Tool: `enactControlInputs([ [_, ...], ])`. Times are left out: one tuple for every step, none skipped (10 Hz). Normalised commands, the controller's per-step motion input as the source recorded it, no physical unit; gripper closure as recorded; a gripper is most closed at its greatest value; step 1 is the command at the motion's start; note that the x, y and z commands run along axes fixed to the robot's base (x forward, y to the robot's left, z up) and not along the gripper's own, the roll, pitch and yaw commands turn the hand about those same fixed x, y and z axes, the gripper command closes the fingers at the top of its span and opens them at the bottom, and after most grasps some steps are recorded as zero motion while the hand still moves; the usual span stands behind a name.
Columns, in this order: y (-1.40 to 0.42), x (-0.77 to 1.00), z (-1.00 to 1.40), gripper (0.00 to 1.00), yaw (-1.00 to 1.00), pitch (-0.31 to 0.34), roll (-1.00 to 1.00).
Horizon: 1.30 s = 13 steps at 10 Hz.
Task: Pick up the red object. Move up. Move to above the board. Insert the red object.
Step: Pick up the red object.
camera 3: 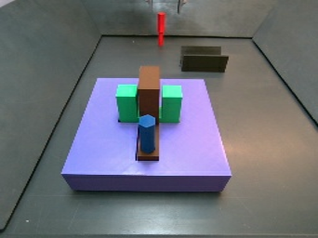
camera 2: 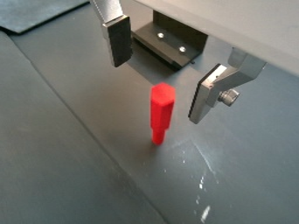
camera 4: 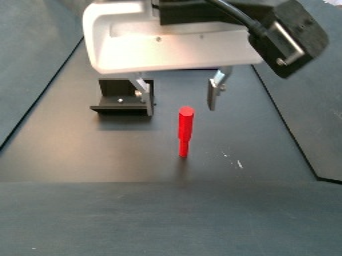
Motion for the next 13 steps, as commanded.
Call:
enactControlInputs([
  [0.06, -0.05, -0.29, 0.00, -0.09, -0.024, -0.07],
  [0.00, 0.00, -0.37, 0.00, -0.11, -0.060, -0.13],
  [0.00, 0.00, -0.46, 0.00, -0.12, -0.090, -0.12],
  [0.03, 0.00, -0.39, 0.00, -0.11, -0.054, -0.09],
  [0.01, 0.00, -0.28, 0.00, -0.10, -0.029, -0.07],
  [0.02, -0.02, -0.23, 0.00, -0.10, -0.020, -0.07],
  [0.00, 0.00, -0.10, 0.00, -0.08, 0.000, -0.02],
  [0.00, 0.00, 0.00, 0.00, 0.00, 0.000, 0.00],
  [0.00, 0.00, 0.00, 1.00, 0.00, 0.000, 0.00],
  [0.00, 0.00, 0.00, 1.00, 0.00, 0.000, 0.00],
  [0.00, 0.00, 0.00, 1.00, 0.00, 0.000, 0.00],
  [0.00, 0.00, 0.00, 1.00, 0.00, 0.000, 0.00],
  [0.00, 0.00, 0.00, 1.00, 0.00, 0.000, 0.00],
])
